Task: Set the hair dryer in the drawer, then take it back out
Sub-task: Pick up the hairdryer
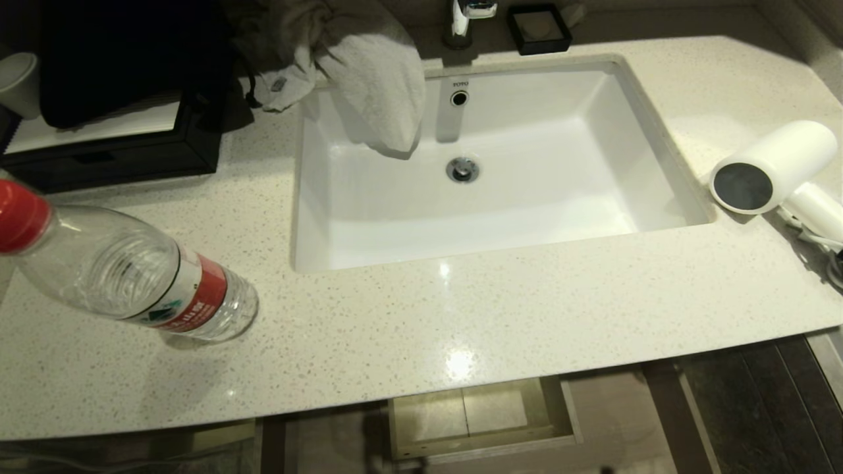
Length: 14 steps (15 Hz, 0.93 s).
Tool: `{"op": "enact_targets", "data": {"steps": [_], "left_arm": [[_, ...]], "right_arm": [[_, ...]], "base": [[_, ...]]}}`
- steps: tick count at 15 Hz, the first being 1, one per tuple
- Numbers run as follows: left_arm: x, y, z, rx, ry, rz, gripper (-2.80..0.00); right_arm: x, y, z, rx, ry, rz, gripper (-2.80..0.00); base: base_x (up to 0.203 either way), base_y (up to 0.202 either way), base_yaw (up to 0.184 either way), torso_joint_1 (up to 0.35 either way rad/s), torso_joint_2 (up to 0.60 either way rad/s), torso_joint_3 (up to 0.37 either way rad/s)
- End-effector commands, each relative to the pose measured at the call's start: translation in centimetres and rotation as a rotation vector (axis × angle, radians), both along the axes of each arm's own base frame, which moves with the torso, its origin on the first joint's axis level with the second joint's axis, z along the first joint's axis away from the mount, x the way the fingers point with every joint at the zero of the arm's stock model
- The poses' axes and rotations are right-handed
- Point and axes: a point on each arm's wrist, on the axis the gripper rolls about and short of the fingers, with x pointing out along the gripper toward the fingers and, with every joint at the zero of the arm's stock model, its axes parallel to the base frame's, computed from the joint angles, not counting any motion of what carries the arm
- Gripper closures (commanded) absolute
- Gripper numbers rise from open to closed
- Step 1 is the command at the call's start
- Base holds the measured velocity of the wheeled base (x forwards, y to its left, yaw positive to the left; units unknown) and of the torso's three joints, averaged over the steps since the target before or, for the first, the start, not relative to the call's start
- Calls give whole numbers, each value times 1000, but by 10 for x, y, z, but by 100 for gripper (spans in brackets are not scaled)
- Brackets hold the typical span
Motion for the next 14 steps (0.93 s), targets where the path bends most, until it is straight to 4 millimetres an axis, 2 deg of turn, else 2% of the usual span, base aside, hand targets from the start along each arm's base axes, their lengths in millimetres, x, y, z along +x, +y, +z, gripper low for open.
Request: {"op": "enact_targets", "data": {"steps": [1, 3, 5, 6, 7, 9, 10, 13, 14], "left_arm": [[0, 0, 0, -1, -1, 0, 0], [0, 0, 0, -1, 0, 0, 0], [0, 0, 0, -1, 1, 0, 0], [0, 0, 0, -1, -1, 0, 0], [0, 0, 0, -1, 1, 0, 0], [0, 0, 0, -1, 1, 0, 0], [0, 0, 0, -1, 1, 0, 0], [0, 0, 0, -1, 0, 0, 0], [0, 0, 0, -1, 0, 0, 0]], "right_arm": [[-10, 0, 55, -13, -41, -4, 0], [-20, 0, 124, -22, -52, -22, 0], [-27, -1, 182, -36, -15, -69, 0], [-25, -2, 207, -46, 38, -97, 0], [-14, -2, 228, -57, 126, -119, 0], [9, -3, 254, -76, 269, -150, 0], [22, -3, 260, -85, 338, -156, 0], [52, -4, 263, -86, 457, -149, 0], [60, -4, 258, -80, 494, -150, 0]], "base": [[0, 0, 0, 0, 0, 0], [0, 0, 0, 0, 0, 0], [0, 0, 0, 0, 0, 0], [0, 0, 0, 0, 0, 0], [0, 0, 0, 0, 0, 0], [0, 0, 0, 0, 0, 0], [0, 0, 0, 0, 0, 0], [0, 0, 0, 0, 0, 0], [0, 0, 0, 0, 0, 0]]}}
